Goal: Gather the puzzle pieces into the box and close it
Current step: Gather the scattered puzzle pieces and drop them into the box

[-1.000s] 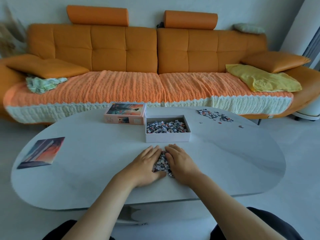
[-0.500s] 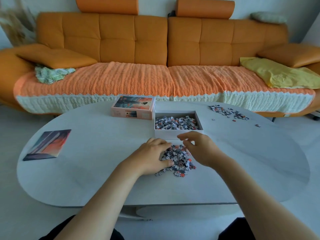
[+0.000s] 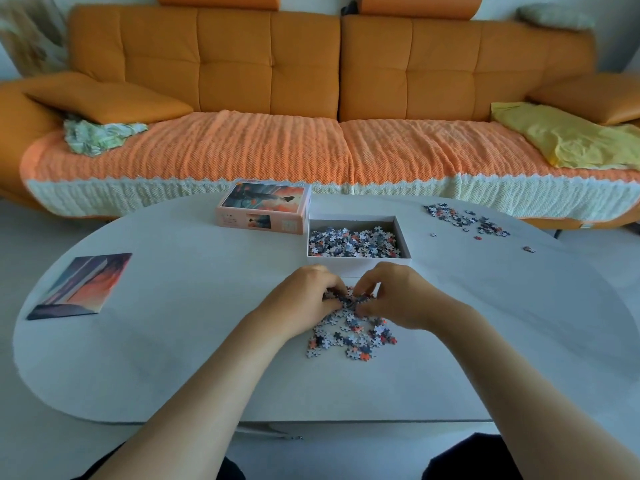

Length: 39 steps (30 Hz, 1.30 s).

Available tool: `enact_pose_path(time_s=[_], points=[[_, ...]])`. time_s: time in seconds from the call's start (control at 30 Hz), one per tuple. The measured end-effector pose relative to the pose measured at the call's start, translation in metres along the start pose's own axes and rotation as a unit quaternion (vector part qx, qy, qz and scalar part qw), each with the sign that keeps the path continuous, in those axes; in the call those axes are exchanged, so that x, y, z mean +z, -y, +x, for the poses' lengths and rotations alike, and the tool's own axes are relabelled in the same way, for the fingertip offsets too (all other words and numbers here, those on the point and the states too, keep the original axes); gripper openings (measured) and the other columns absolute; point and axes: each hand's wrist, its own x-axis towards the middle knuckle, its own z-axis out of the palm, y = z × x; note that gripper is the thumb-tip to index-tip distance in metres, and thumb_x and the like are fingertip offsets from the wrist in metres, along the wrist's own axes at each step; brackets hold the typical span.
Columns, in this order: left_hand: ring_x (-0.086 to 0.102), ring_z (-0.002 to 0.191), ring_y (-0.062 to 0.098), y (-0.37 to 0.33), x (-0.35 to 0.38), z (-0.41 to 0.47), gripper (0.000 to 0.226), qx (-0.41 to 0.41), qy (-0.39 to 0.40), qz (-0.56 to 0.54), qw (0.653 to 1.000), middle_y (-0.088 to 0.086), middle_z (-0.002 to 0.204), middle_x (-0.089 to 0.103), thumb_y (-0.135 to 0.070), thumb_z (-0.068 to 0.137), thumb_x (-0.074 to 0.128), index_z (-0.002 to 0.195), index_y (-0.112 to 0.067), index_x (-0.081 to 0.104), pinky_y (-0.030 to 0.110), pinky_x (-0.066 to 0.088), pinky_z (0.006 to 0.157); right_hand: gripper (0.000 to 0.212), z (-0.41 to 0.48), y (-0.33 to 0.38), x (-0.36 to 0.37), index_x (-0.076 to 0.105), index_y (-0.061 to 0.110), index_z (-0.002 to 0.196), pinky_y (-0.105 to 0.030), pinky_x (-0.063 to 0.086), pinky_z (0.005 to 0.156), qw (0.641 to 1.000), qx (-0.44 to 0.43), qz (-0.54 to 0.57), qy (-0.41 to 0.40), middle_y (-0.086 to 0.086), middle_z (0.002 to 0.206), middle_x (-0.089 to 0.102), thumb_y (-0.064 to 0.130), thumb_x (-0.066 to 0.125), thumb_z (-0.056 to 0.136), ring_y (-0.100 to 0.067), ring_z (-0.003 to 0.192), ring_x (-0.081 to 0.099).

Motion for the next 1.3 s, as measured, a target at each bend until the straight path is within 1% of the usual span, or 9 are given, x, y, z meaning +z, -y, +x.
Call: enact_pose_path(time_s=[0.1, 0.3, 0.63, 0.83, 0.9, 1.0, 1.1, 1.17, 1.3], points=[[0.056, 0.083, 0.005, 0.000, -0.004, 0.003, 0.020, -0.010, -0.004, -0.018, 1.000, -0.009, 0.099, 0.064, -0.020, 0.085, 0.073, 0.104, -0.025, 0.072, 0.016, 0.042, 0.074, 0.015, 0.003, 0.001, -0.004, 0.072, 0.029, 0.086, -0.013, 0.047, 0.057, 0.999, 0.008, 0.032, -0.009, 0.018, 0.079, 0.060, 0.029, 0.083, 0.074, -0.002, 0.069, 0.060], [0.059, 0.081, -0.004, -0.002, -0.020, 0.010, 0.015, -0.049, -0.034, -0.133, 0.989, -0.017, 0.089, 0.064, -0.020, 0.084, 0.075, 0.095, -0.029, 0.071, 0.010, 0.041, 0.068, 0.009, 0.007, 0.002, -0.025, 0.075, 0.024, 0.075, -0.031, 0.060, 0.069, 0.996, -0.002, 0.088, 0.022, 0.006, 0.069, 0.073, 0.021, 0.084, 0.073, -0.014, 0.064, 0.070], [0.058, 0.078, -0.005, 0.008, -0.024, 0.056, 0.019, -0.055, -0.195, -0.118, 0.972, -0.009, 0.093, 0.068, -0.014, 0.087, 0.071, 0.105, -0.021, 0.072, 0.002, 0.039, 0.069, 0.009, 0.044, -0.001, -0.031, 0.074, 0.020, 0.076, -0.031, 0.058, 0.062, 0.951, -0.004, 0.200, -0.235, -0.001, 0.067, 0.070, 0.015, 0.081, 0.076, -0.019, 0.061, 0.067], [0.057, 0.106, 0.017, 0.013, -0.018, 0.057, 0.027, -0.024, -0.153, -0.015, 0.988, -0.001, 0.118, 0.063, -0.019, 0.096, 0.057, 0.121, -0.019, 0.067, 0.029, 0.045, 0.092, 0.015, 0.059, -0.011, -0.019, 0.076, 0.019, 0.102, -0.011, 0.042, 0.066, 0.966, -0.034, 0.063, -0.247, 0.004, 0.097, 0.071, 0.021, 0.065, 0.092, -0.011, 0.080, 0.061], [0.056, 0.109, 0.018, 0.011, -0.018, 0.053, 0.027, 0.007, -0.138, 0.025, 0.990, -0.003, 0.119, 0.064, -0.022, 0.097, 0.054, 0.120, -0.022, 0.068, 0.037, 0.043, 0.096, 0.020, 0.056, -0.011, -0.019, 0.075, 0.021, 0.106, -0.017, 0.042, 0.070, 0.969, -0.050, 0.016, -0.242, 0.005, 0.103, 0.069, 0.026, 0.059, 0.095, -0.012, 0.087, 0.060], [0.047, 0.123, 0.017, 0.009, -0.016, 0.046, 0.037, 0.036, -0.049, 0.099, 0.993, -0.008, 0.132, 0.057, -0.035, 0.097, 0.050, 0.131, -0.024, 0.061, 0.035, 0.028, 0.108, 0.027, 0.048, -0.011, -0.014, 0.071, 0.026, 0.114, -0.027, 0.048, 0.087, 0.979, -0.098, -0.030, -0.177, 0.009, 0.117, 0.066, 0.034, 0.052, 0.097, -0.011, 0.104, 0.061], [0.036, 0.134, 0.015, 0.011, -0.015, 0.040, 0.047, 0.028, -0.021, 0.136, 0.990, -0.010, 0.146, 0.045, -0.041, 0.098, 0.046, 0.141, -0.023, 0.050, 0.031, 0.015, 0.112, 0.046, 0.046, -0.012, -0.004, 0.051, 0.027, 0.140, -0.033, 0.030, 0.114, 0.984, -0.094, -0.117, -0.098, 0.011, 0.149, 0.043, 0.046, 0.038, 0.100, -0.009, 0.136, 0.040], [0.033, 0.137, 0.015, 0.012, -0.017, 0.038, 0.047, 0.022, -0.038, 0.136, 0.990, -0.009, 0.151, 0.039, -0.042, 0.099, 0.047, 0.142, -0.024, 0.048, 0.031, 0.014, 0.113, 0.053, 0.047, -0.013, -0.002, 0.037, 0.029, 0.148, -0.037, 0.018, 0.119, 0.981, -0.069, -0.161, -0.083, 0.012, 0.157, 0.027, 0.051, 0.031, 0.100, -0.009, 0.145, 0.024], [0.027, 0.141, 0.014, 0.011, -0.017, 0.036, 0.052, 0.027, -0.041, 0.141, 0.989, -0.008, 0.156, 0.031, -0.045, 0.097, 0.048, 0.145, -0.025, 0.044, 0.033, 0.007, 0.117, 0.055, 0.047, -0.010, 0.000, 0.036, 0.027, 0.148, -0.037, 0.014, 0.120, 0.976, -0.073, -0.171, -0.112, 0.006, 0.158, 0.027, 0.052, 0.033, 0.099, -0.014, 0.147, 0.019]])
